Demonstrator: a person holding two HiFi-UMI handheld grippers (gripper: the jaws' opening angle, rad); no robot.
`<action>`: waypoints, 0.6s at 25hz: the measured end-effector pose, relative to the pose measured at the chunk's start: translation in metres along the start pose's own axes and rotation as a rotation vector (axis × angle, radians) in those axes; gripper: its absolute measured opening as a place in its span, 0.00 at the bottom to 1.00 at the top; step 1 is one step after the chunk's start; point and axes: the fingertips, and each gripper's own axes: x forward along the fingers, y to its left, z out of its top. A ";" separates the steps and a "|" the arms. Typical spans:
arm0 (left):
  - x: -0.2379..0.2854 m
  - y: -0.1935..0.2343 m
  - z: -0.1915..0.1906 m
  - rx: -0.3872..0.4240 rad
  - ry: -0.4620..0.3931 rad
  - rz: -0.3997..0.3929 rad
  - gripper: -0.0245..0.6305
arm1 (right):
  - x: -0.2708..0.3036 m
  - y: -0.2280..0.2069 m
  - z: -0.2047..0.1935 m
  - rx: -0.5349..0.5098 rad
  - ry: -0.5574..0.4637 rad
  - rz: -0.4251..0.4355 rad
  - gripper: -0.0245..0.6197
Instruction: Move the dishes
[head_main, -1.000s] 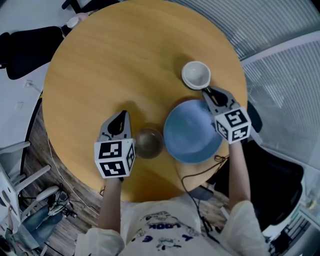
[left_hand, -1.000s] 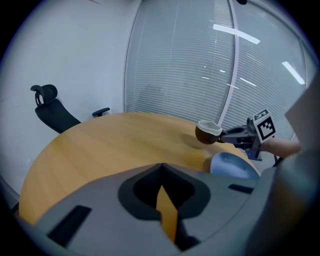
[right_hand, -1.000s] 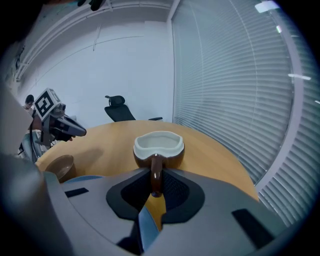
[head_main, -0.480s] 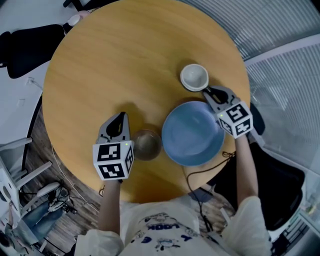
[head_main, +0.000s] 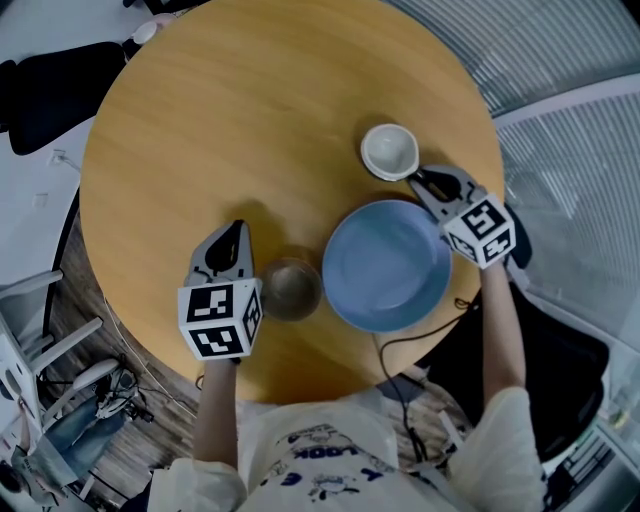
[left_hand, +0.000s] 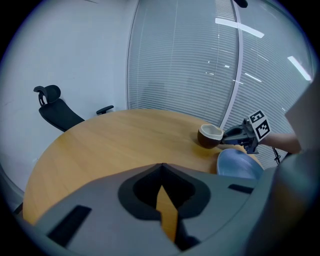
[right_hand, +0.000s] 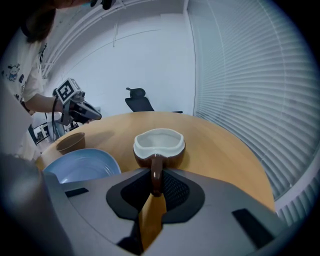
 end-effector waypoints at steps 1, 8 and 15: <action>0.000 0.000 0.000 -0.001 0.001 0.000 0.04 | -0.001 0.002 0.001 0.001 0.011 0.008 0.11; 0.002 0.001 -0.003 -0.006 0.007 0.000 0.04 | -0.003 0.011 -0.007 -0.033 0.053 0.072 0.11; 0.004 -0.002 -0.005 0.005 0.013 -0.005 0.04 | -0.002 0.015 -0.012 -0.100 0.057 0.141 0.11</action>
